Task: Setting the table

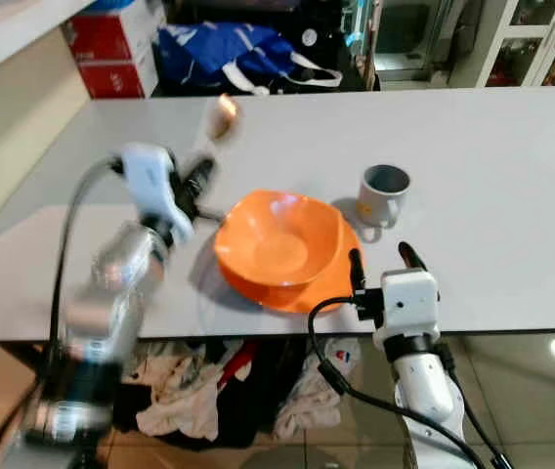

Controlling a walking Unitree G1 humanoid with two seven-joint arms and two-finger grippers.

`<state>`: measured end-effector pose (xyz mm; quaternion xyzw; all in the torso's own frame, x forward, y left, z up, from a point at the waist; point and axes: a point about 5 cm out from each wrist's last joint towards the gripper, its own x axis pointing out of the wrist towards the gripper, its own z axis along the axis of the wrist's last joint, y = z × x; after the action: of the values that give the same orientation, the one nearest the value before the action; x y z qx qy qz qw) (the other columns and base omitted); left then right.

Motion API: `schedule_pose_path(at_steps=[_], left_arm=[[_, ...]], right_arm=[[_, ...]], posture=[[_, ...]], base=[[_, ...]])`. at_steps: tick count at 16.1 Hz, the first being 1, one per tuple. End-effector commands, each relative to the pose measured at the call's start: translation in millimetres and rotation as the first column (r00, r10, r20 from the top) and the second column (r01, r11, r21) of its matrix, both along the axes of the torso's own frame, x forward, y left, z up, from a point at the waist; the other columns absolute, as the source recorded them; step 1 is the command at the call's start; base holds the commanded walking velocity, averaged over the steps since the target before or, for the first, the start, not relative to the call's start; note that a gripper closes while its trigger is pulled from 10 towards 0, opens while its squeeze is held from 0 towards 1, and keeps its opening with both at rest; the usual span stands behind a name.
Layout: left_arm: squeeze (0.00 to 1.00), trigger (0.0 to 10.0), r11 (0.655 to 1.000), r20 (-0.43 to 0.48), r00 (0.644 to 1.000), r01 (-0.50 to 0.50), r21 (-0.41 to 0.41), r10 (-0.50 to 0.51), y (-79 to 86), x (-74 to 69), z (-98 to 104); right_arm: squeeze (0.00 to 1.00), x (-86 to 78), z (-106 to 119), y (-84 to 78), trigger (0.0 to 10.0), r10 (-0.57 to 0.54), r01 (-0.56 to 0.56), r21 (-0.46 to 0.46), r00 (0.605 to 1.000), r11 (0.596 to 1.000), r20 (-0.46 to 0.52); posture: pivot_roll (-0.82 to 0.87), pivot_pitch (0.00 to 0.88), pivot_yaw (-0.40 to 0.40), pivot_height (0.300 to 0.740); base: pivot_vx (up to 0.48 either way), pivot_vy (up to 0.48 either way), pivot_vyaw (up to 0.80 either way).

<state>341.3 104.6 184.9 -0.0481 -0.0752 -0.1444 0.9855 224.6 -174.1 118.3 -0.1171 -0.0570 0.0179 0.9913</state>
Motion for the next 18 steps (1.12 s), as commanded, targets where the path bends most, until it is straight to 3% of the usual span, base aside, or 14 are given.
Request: schedule_pose_path(at_steps=[1, 3, 5, 8, 14, 17, 18], left_arm=[[0.0, 0.0, 0.999, -0.054, 0.997, -0.051, 0.011, 0.051, 1.8, 7.2, -7.3], [0.0, 0.0, 0.996, -0.168, 0.982, -0.081, 0.036, 0.086, -7.4, 19.9, -21.5], [0.0, 0.0, 0.994, -0.285, 0.953, -0.092, 0.062, 0.106, -11.9, 24.0, -36.6], [0.0, 0.0, 0.984, -0.388, 0.905, -0.143, 0.108, 0.174, -13.4, 22.5, -53.2], [0.0, 0.0, 0.975, -0.483, 0.847, -0.19, 0.117, 0.223, -13.3, 13.7, -71.2], [0.0, 0.0, 0.974, -0.493, 0.84, -0.182, 0.136, 0.226, -13.7, 8.6, -74.5], [0.0, 0.0, 0.973, -0.455, 0.861, -0.181, 0.14, 0.226, -14.3, 10.0, -68.7]], right_arm=[[0.0, -0.5, 1.9, 1.7, 10.0, 0.011, -0.011, 0.004, 1.0, 1.0, 0.003], [0.0, -0.5, 2.0, 3.6, 10.0, 0.028, -0.028, -0.002, 1.0, 1.0, -0.005], [0.0, -1.7, 2.7, 1.2, 10.0, 0.024, -0.024, -0.007, 1.0, 1.0, -0.006], [0.0, -5.0, 2.0, -0.6, 10.0, 0.02, -0.02, -0.014, 1.0, 1.0, -0.015], [0.0, -9.8, -1.6, -1.1, 10.0, 0.024, -0.025, -0.015, 0.999, 1.0, -0.04], [0.0, -11.6, -3.9, -0.6, 10.0, 0.031, -0.032, -0.015, 0.998, 0.999, -0.053], [0.0, -11.8, -4.1, -1.6, 10.0, 0.031, -0.032, -0.018, 0.998, 0.999, -0.055]], posture=[[-0.13, 0.022, 0.055, 0.74], [-0.14, 0.027, 0.049, 0.74], [-0.15, 0.032, 0.05, 0.74], [-0.16, 0.037, 0.05, 0.74], [-0.16, 0.054, 0.046, 0.74], [-0.16, 0.057, 0.043, 0.74], [-0.16, 0.054, 0.042, 0.74]], base=[[0.0, 0.0, 0.0], [0.0, 0.0, 0.0], [0.0, 0.0, 0.0], [0.0, 0.0, 0.0], [0.0, 0.0, 0.0], [0.0, 0.0, 0.0], [0.0, 0.0, 0.0]])
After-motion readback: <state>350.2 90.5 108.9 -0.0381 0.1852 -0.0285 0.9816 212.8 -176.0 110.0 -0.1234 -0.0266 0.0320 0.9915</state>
